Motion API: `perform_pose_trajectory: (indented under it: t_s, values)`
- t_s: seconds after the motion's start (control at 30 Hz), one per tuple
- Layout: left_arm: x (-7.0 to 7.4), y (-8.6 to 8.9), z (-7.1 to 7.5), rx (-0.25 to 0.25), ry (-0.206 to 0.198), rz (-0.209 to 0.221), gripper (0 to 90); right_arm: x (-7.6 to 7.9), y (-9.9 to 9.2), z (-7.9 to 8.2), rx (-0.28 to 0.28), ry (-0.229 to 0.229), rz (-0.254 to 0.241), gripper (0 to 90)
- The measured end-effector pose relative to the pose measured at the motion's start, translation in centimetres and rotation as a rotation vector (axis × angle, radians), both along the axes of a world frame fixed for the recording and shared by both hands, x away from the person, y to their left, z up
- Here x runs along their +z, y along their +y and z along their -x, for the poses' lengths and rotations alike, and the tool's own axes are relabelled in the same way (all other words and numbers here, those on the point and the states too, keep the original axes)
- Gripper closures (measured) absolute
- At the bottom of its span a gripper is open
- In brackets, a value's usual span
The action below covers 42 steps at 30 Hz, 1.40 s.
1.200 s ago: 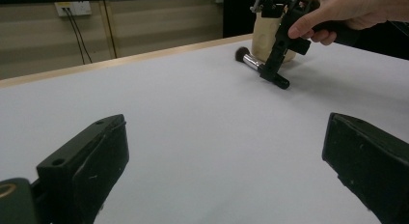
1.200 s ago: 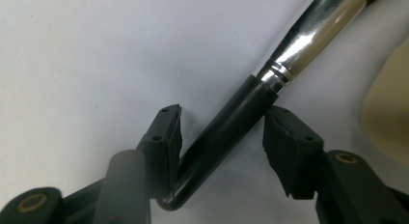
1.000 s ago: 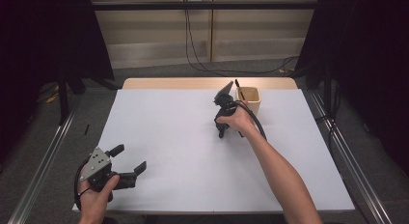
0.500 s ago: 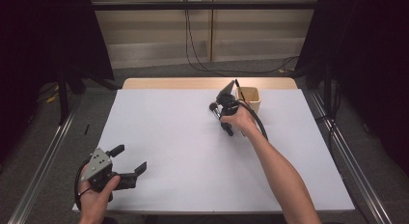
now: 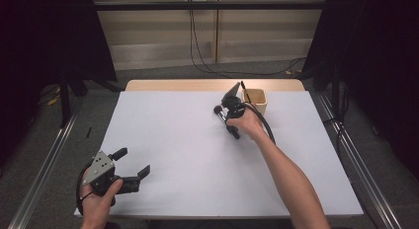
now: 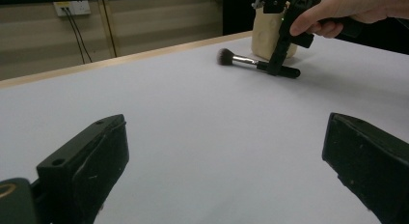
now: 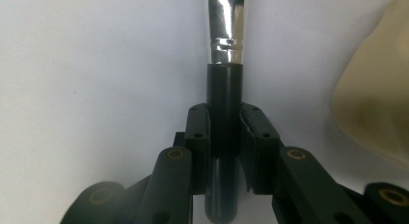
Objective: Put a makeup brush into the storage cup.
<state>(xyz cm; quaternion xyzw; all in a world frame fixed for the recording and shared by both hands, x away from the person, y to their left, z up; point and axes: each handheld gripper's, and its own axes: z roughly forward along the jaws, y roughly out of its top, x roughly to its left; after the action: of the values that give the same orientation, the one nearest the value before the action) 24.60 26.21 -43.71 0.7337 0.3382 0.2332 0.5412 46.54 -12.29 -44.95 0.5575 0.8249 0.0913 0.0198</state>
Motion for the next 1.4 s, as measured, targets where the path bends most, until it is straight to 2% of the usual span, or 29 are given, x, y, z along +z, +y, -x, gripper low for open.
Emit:
perform_pose_trajectory:
  t_s: [0.27,0.47,0.77,0.9,1.07,1.4]
  values:
    - [0.0,0.0,0.0,0.002,0.000,-0.002,2.5,0.6,-0.1,0.3,0.010,-0.018,-0.017,75.1]
    - [0.0,0.0,0.0,0.005,0.001,-0.001,2.5,1.2,-0.2,0.8,0.033,-0.053,-0.015,75.1]
    - [0.0,0.0,0.0,0.009,0.003,0.001,2.5,1.9,-0.5,1.7,0.056,-0.098,-0.088,75.1]
    - [0.0,0.0,-0.1,0.008,0.004,0.000,2.6,2.1,-1.2,2.1,0.060,-0.133,-0.127,75.1]
    - [-0.1,0.0,-0.1,0.008,0.004,0.000,2.5,1.9,-2.1,2.9,0.069,-0.176,-0.146,75.1]
    - [-0.1,0.0,-0.1,0.011,0.005,-0.001,2.5,2.3,-3.2,4.0,0.080,-0.263,-0.251,75.1]
